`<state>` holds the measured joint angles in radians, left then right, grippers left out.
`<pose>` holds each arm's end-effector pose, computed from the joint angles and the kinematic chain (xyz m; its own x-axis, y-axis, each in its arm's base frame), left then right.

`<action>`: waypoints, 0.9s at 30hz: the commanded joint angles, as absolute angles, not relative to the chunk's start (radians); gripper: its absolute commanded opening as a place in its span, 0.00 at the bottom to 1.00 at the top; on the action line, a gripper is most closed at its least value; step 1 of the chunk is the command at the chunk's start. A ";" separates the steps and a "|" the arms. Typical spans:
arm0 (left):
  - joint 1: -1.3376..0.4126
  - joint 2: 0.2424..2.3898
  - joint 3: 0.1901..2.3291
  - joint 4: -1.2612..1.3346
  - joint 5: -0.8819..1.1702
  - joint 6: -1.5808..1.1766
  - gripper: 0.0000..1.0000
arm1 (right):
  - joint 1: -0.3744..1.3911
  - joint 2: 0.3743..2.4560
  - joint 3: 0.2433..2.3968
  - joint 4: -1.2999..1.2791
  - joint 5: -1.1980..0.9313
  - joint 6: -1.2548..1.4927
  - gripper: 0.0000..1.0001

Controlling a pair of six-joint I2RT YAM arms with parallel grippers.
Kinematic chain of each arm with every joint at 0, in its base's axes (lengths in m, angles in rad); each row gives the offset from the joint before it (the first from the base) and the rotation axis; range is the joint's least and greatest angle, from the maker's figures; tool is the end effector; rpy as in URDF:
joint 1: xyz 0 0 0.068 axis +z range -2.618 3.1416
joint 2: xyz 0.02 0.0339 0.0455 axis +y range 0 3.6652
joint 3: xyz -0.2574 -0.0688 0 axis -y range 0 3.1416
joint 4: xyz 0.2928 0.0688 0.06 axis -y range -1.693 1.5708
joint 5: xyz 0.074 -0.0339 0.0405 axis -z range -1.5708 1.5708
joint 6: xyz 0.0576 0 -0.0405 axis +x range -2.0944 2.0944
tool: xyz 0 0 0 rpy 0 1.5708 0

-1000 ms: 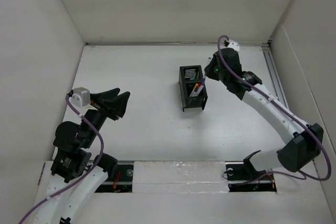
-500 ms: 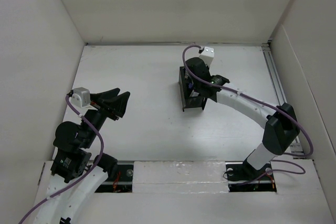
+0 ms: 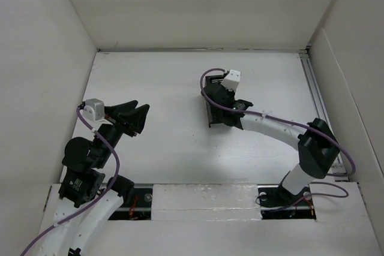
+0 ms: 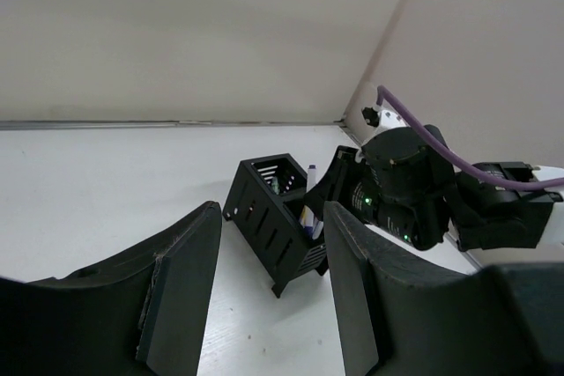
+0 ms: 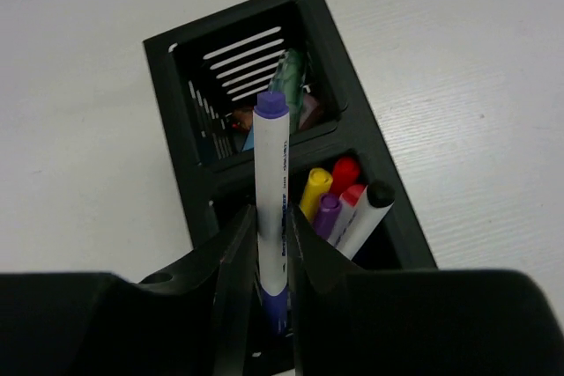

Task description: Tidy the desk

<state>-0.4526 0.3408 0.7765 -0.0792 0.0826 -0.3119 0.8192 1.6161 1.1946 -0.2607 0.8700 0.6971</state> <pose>0.1244 -0.0658 0.4234 0.1436 -0.4099 -0.9007 0.5773 0.7740 -0.2602 0.3119 0.2692 0.2355 -0.3725 0.2078 -0.9045 0.2258 0.9656 0.1288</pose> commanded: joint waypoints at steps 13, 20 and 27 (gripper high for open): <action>-0.457 0.400 0.775 -0.046 0.081 -0.299 0.52 | 0.913 1.295 1.189 -0.281 0.893 0.729 0.35; -0.457 0.458 0.773 -0.043 0.113 -0.298 0.58 | 1.014 0.953 1.019 -0.170 0.888 0.696 0.00; -0.457 0.506 0.779 -0.038 0.115 -0.298 0.68 | 1.023 0.559 0.841 -0.097 0.974 0.689 0.19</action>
<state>-0.4526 0.4957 0.7765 -0.0795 0.1013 -0.3073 1.0206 0.6609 0.8856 -0.1787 0.9115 0.7063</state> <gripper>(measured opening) 0.673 0.177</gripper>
